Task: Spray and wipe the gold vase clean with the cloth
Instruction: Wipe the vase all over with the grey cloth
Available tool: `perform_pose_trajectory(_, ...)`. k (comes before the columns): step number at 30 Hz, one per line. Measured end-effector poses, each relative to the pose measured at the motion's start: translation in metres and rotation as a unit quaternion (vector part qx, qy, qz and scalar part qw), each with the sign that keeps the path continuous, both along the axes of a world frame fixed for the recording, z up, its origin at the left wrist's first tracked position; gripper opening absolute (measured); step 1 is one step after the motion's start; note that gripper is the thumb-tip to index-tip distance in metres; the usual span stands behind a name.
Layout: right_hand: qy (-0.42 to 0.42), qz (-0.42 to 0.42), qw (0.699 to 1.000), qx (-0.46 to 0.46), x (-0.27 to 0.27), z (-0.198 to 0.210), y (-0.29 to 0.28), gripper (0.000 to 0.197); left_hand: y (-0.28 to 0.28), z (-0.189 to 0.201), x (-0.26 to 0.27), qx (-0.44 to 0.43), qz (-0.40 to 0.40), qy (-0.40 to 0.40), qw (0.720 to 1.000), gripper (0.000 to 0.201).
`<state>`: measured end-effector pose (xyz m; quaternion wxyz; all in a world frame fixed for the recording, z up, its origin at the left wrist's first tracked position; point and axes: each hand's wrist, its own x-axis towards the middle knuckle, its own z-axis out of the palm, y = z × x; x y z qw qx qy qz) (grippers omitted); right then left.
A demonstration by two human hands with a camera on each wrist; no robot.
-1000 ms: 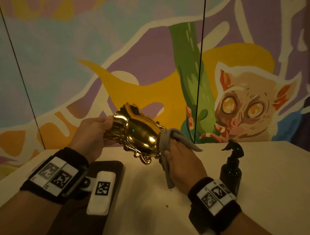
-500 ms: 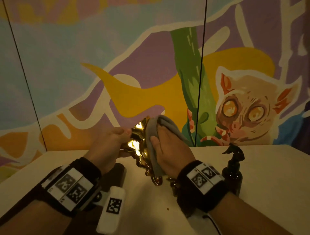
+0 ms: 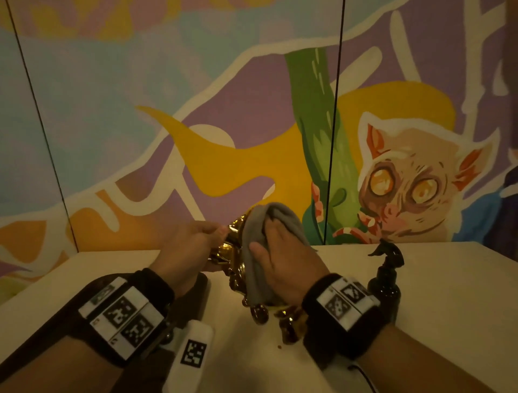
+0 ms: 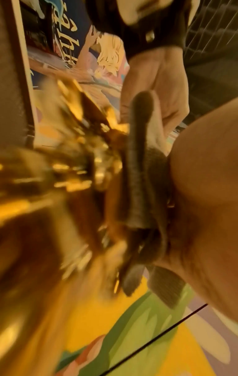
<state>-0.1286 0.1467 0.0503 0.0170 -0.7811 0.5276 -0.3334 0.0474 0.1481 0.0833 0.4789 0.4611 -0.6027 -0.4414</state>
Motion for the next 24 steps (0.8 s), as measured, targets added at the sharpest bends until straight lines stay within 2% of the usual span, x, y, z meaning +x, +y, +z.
perform_pose_trajectory(5, 0.095, -0.026, 0.992, -0.076, 0.026, 0.011, 0.009, 0.066, -0.001, 0.001, -0.014, 0.016, -0.005, 0.041, 0.999, 0.026)
perform_pose_trajectory(11, 0.162, -0.018, 0.980, -0.113, 0.029, -0.015, 0.030, 0.059, -0.004, 0.004, -0.014, 0.020, 0.025, 0.054, 0.998, 0.028)
perform_pose_trajectory(14, 0.188, 0.008, 0.976, -0.108, 0.023, -0.028, 0.042, 0.078, -0.008, 0.010, -0.011, 0.012, 0.029, 0.050, 0.998, 0.030)
perform_pose_trajectory(16, 0.185, 0.016, 0.977, -0.105, 0.016, -0.033, 0.043, 0.081, -0.011, 0.013, -0.011, 0.002, 0.031, 0.037, 0.999, 0.030)
perform_pose_trajectory(20, 0.190, 0.024, 0.980, -0.047, -0.001, -0.044, 0.044, 0.077, -0.017, 0.015, -0.013, -0.019, 0.042, 0.000, 0.999, 0.024)
perform_pose_trajectory(24, 0.120, 0.024, 0.990, 0.073, -0.025, -0.059, 0.049, 0.065, -0.026, 0.018, -0.010, -0.043, 0.052, -0.050, 0.996, 0.024)
